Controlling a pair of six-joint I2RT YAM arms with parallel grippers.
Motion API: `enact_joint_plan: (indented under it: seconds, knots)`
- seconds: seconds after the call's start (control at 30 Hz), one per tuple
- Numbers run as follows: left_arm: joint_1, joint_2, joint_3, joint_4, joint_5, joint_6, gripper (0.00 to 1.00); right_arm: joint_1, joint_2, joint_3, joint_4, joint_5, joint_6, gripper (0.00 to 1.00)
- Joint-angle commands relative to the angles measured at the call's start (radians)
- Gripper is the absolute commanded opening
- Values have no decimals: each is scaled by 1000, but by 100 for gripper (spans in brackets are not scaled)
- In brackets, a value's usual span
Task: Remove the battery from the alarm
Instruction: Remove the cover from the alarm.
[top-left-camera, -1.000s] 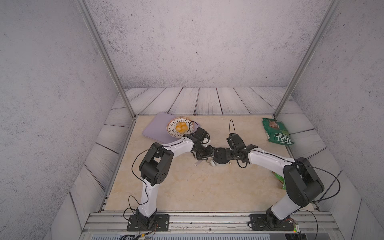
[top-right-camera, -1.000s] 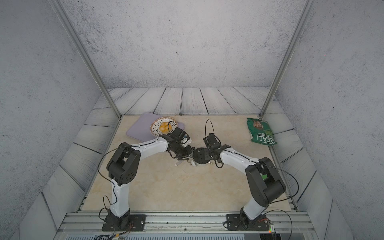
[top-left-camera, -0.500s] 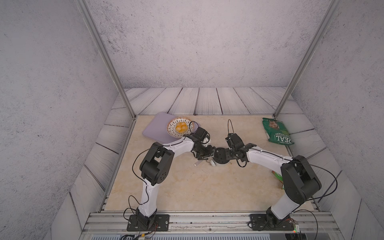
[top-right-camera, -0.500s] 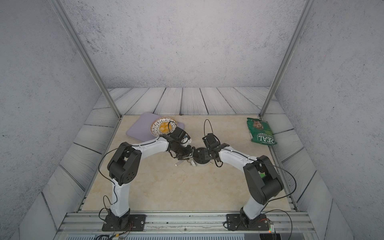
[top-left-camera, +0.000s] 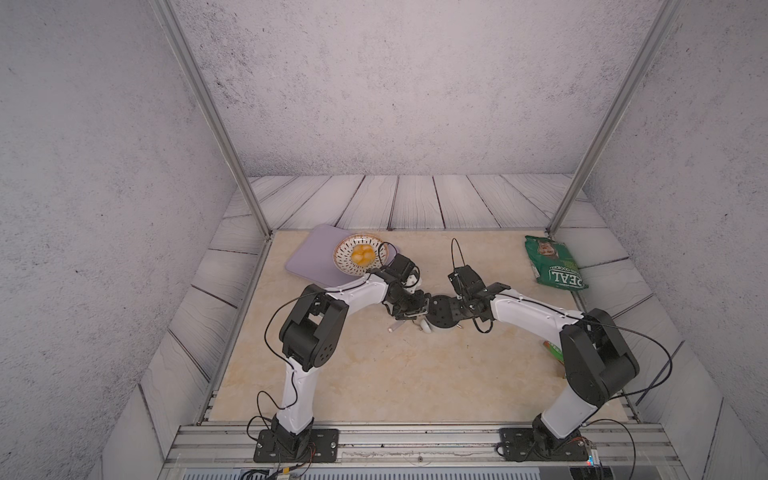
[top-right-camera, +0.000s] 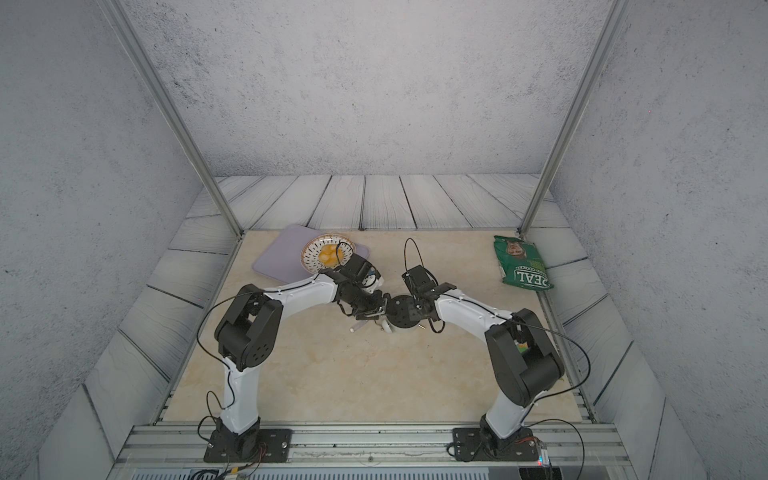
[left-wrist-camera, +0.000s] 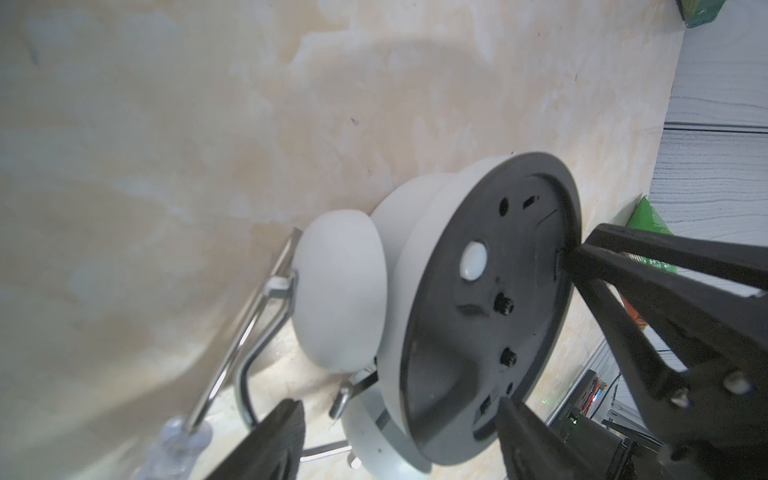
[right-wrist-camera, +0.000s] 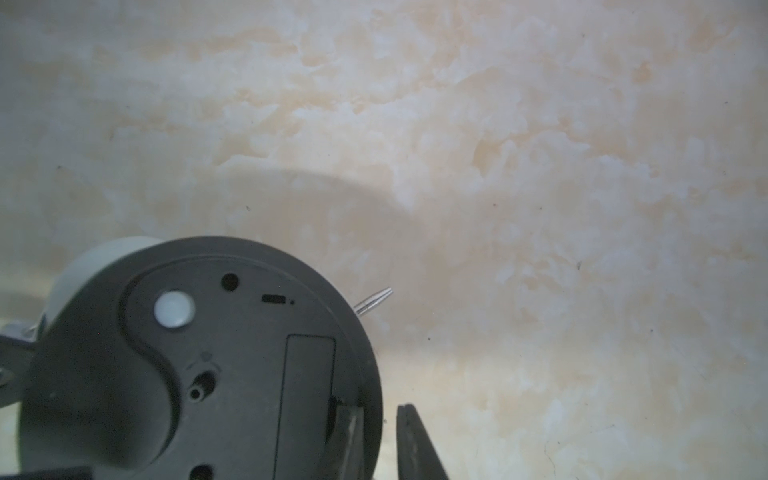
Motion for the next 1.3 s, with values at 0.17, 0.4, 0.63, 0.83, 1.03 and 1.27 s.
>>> enact_joint_plan:
  seconds: [0.17,0.4,0.63,0.83,1.03,1.27]
  knots:
    - [2,14,9,3,13,-2,79,2,49,15,-90,44,-1,20]
    - [2,20,7,15,20,-14,79,26,81,16,-187,101,52,18]
    - [2,26,4,27,30,-24,78,66,178,58,-317,129,118,17]
    - [2,29,0,35,34,-32,78,94,251,71,-414,90,167,17]
    - [2,30,-6,41,31,-33,78,96,268,29,-375,-94,185,18]
    - [1,39,0,38,18,-26,78,92,258,3,-290,-223,216,19]
